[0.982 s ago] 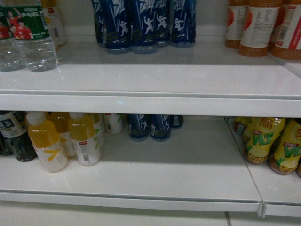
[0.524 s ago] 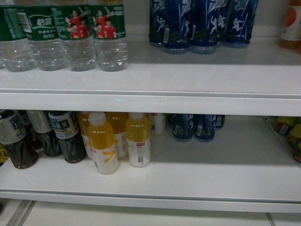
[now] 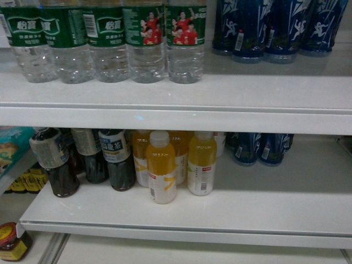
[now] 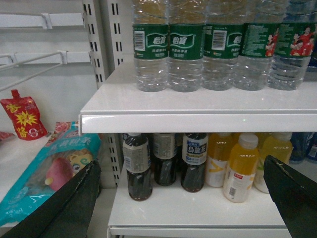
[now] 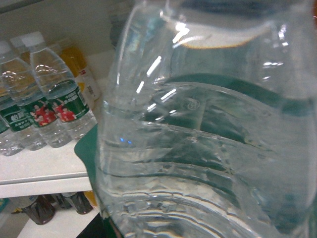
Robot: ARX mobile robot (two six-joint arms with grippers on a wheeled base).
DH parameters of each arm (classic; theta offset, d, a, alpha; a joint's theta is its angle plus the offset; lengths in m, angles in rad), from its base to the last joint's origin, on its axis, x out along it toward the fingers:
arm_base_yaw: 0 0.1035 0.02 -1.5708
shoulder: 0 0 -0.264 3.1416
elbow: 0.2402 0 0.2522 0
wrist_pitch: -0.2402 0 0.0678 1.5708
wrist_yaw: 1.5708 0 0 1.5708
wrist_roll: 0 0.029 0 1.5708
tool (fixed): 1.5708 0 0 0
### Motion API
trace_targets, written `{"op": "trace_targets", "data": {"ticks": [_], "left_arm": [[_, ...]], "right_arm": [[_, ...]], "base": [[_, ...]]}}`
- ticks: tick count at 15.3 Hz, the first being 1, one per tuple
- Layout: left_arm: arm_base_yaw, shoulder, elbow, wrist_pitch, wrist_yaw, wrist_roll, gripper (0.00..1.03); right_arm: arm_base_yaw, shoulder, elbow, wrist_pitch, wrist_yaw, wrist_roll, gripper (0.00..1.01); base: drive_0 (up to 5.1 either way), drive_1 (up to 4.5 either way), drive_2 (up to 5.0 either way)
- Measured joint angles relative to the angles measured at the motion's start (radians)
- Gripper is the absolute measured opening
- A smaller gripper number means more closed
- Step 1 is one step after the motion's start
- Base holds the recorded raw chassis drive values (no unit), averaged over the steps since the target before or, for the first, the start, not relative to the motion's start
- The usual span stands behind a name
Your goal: Move water from second to third shelf
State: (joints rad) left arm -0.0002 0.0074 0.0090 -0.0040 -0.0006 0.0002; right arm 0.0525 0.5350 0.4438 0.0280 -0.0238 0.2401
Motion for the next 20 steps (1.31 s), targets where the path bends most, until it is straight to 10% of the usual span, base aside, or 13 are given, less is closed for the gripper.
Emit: {"op": "trace_targets", "data": {"ticks": [10,20], "left_arm": [[0.000,0.000,0.000,0.003,0.000,0.000,0.98],[0.000,0.000,0.000,0.001,0.000,0.000,0.98]], "right_arm": [[0.000,-0.001,0.000,0.001,0.000,0.000,0.42],[0.005,0.000,0.000,0.002,-0.002,0.001,0.42]], "base": [[-4.6,2.32,2.3],[0.0,0.00,0.0]]}}
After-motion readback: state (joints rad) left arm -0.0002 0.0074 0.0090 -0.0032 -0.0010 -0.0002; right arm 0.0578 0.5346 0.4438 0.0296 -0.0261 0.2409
